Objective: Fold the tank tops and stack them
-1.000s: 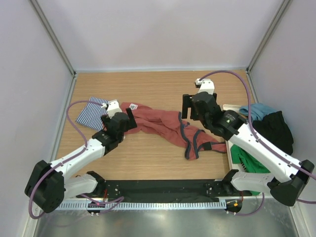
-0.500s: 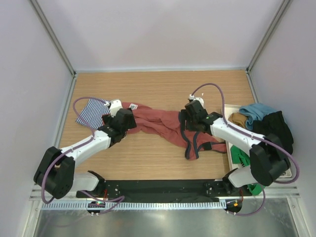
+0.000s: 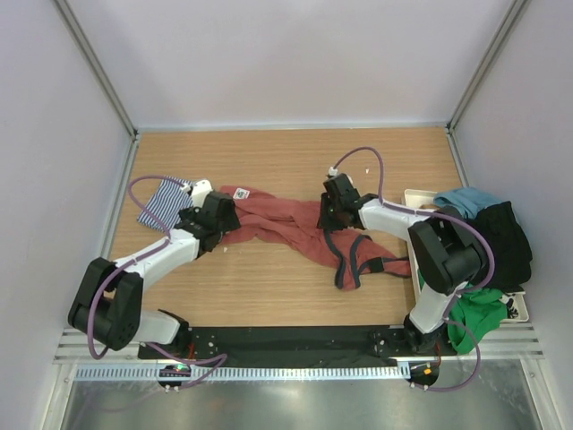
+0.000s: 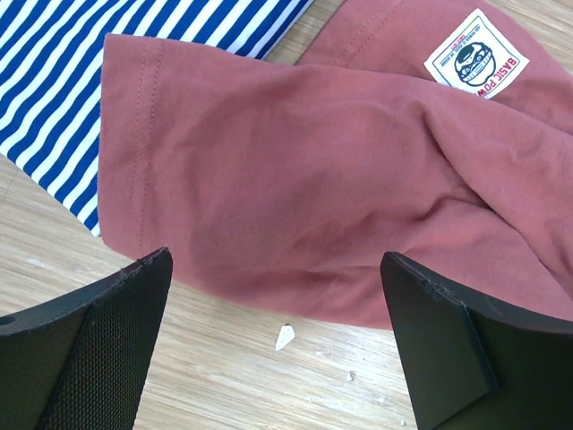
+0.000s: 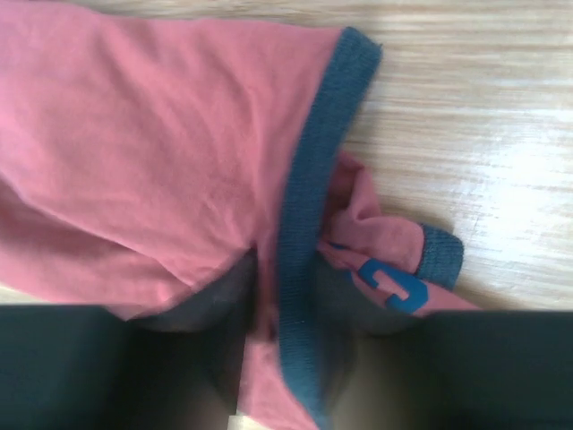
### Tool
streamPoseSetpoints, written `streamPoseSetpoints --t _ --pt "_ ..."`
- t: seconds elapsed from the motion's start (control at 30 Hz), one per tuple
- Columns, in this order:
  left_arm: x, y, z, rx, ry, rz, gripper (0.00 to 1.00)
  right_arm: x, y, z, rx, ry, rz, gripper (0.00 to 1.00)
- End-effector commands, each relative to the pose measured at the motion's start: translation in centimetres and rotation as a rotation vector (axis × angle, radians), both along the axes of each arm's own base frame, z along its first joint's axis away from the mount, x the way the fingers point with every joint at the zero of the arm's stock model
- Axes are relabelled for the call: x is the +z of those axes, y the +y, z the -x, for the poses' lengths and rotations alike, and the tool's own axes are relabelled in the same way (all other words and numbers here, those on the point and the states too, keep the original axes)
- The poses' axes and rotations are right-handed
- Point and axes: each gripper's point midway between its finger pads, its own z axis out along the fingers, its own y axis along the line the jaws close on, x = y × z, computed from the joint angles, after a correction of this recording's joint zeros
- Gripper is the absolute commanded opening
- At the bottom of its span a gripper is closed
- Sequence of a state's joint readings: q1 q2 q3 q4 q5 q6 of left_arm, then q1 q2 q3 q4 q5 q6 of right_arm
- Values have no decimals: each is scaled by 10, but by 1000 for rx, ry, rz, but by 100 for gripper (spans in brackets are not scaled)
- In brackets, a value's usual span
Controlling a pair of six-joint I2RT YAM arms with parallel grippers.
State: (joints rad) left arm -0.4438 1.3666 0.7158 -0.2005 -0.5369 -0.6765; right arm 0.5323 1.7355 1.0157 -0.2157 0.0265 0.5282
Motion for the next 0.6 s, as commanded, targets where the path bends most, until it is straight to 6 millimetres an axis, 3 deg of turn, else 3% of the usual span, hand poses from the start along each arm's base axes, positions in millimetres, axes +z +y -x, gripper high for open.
streamPoseSetpoints --t 0.0,0.1,0.17,0.23,0.3,0.37,0.4,0.47,0.5,0.57 --pt "18 -1 -7 14 -55 21 100 14 10 -18 -9 -46 -49 25" --pt "20 0 -7 15 -63 21 100 22 1 1 -9 -45 -51 1" --pt "21 0 -6 15 -65 22 99 33 -6 15 -18 -77 -72 1" --pt "21 -1 -6 13 -66 23 100 41 -19 41 -19 -90 -94 1" --pt "22 -2 -5 6 -66 28 100 29 -32 70 -14 -36 -65 2" --pt "24 -5 -6 -2 -72 38 100 35 -35 89 1 -26 -95 7" --pt "25 -6 -5 -6 -73 40 100 24 -43 105 -11 18 -73 34" --pt "25 -9 -5 -15 -72 43 100 25 -46 117 -17 21 -106 77" --pt "25 -10 -5 -24 -70 46 100 18 -52 124 -30 32 -93 85" --pt "25 -12 -6 -32 -66 46 99 26 -61 119 -72 -25 -81 86"
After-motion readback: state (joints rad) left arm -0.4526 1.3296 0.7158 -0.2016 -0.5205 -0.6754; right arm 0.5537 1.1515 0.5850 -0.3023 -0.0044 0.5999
